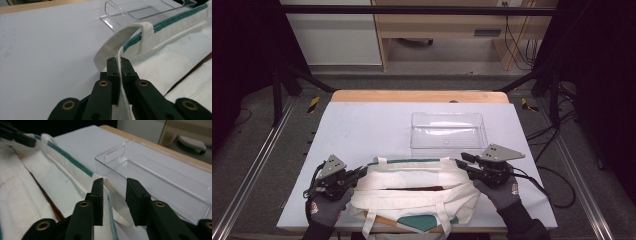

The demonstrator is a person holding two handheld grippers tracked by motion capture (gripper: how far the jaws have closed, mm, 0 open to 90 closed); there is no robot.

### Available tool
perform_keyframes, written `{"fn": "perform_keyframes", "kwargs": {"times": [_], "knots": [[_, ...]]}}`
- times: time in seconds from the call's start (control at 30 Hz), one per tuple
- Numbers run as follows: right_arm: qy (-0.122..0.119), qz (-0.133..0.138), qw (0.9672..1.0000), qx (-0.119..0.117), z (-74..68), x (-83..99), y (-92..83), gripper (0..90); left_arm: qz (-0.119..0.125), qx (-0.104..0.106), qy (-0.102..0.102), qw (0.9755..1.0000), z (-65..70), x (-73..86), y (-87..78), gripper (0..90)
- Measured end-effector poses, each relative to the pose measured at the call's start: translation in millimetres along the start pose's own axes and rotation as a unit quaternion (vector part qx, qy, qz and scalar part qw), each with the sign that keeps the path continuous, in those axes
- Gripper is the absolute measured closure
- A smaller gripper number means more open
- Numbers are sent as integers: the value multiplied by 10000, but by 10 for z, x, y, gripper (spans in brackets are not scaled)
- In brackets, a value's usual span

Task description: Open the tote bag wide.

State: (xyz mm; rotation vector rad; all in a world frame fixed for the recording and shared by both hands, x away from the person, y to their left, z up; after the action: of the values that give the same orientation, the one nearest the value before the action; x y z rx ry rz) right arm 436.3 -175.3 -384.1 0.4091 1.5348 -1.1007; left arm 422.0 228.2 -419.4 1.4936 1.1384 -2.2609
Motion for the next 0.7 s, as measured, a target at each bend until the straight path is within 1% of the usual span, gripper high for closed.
{"fn": "perform_keyframes", "kwargs": {"times": [0.1,0.17,0.2,0.3,0.33,0.37,0.4,0.43,0.47,0.5,0.53,0.57,0.6,0.63,0.67,0.7], "knots": [[37,149,9998,-88,-20,-48,-133,599,-18,-47,25,10000,4,-1,12,875],[-40,176,9997,-152,-64,-78,-191,599,-15,-39,5,10000,-2,0,14,875],[-124,200,9996,-179,-87,-94,-216,599,-7,-40,9,10000,-7,1,16,875],[-182,219,9994,-221,-124,-137,-251,603,-21,-42,-9,10000,-18,4,26,875],[-191,284,9989,-327,-163,-178,-276,609,-14,-39,-28,10000,-22,7,34,875],[-204,263,9987,-375,-187,-188,-279,610,-3,-30,-41,10000,-24,7,35,875],[-204,263,9987,-375,-187,-188,-279,610,-3,-30,-41,10000,-24,7,35,875],[-285,207,9982,-481,-253,-191,-263,621,18,-38,-50,10000,-27,4,37,875],[-307,163,9979,-547,-288,-179,-242,630,18,-38,-50,10000,-27,4,37,875],[-307,163,9979,-547,-288,-179,-242,630,12,-38,-46,10000,-29,3,37,875],[-306,78,9975,-632,-331,-153,-212,634,23,-39,-46,10000,-28,3,40,875],[-413,-210,9962,-735,-445,-57,-126,623,11,-36,-45,10000,-31,7,42,875],[-449,-319,9956,-763,-484,-19,-102,612,17,-34,-47,10000,-32,8,42,875],[-449,-319,9956,-763,-484,-19,-102,612,17,-34,-47,10000,-32,8,42,875],[-533,-580,9936,-804,-582,98,-50,566,3,-35,-49,10000,-35,11,44,875],[-552,-676,9926,-841,-606,137,-42,562,-1,-30,-55,10000,-35,13,46,875]]}}
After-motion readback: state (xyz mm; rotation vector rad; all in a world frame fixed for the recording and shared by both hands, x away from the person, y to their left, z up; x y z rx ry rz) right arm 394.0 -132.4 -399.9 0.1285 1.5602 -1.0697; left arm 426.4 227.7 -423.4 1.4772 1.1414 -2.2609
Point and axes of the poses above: each handheld gripper's, and its own axes: y roughly forward along the jaws, x roughly out of its underside, z roughly to its right, the point moved 2 cm from there along y, roughly forward along the jaws, and after that the axes turned 12 degrees about x, right-handed, at the moved point
